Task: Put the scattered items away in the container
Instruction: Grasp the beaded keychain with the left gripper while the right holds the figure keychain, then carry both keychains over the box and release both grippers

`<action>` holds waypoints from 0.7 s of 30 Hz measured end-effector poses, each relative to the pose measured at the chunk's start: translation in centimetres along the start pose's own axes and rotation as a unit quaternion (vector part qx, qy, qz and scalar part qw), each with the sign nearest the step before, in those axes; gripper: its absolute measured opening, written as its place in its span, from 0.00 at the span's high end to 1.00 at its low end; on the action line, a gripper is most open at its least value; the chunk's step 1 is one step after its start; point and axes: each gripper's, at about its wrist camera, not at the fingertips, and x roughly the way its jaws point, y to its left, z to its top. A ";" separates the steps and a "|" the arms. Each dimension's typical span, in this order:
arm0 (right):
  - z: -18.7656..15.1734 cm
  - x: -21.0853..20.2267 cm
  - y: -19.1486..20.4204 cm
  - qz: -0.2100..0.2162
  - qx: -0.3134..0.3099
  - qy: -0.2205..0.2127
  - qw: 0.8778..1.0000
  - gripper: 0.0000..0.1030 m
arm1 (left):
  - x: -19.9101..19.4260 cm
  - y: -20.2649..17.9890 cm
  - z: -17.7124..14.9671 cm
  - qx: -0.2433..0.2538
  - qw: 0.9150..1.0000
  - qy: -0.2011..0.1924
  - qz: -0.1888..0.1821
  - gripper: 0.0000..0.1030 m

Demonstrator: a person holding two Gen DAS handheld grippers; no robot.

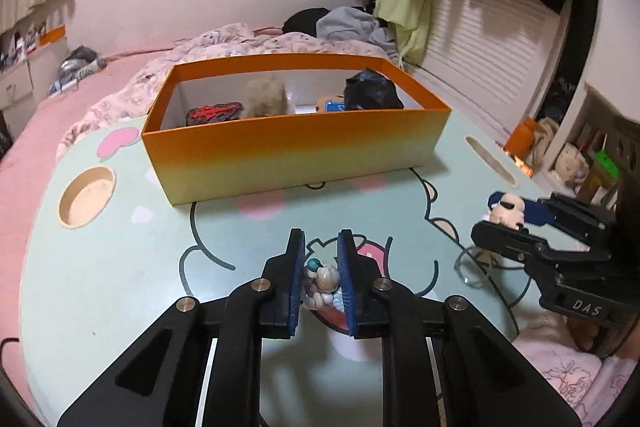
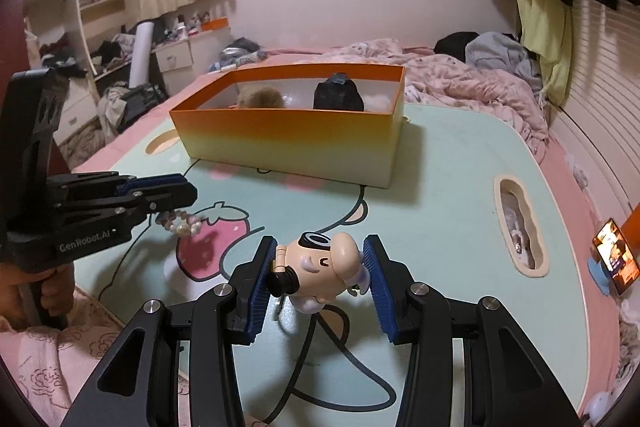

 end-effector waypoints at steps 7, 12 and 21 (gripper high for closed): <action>0.0 0.1 -0.5 0.004 0.016 0.002 1.000 0.58 | -1.8 0.3 1.2 -0.007 0.999 -0.030 -0.020 0.83; 0.0 0.0 0.5 0.008 -0.003 0.003 1.000 0.58 | -2.4 -0.2 1.4 -0.004 0.999 -0.037 -0.027 0.83; -0.1 0.2 1.4 0.012 -0.021 0.006 1.000 0.58 | -2.5 -0.2 1.1 -0.006 0.999 -0.033 -0.028 0.83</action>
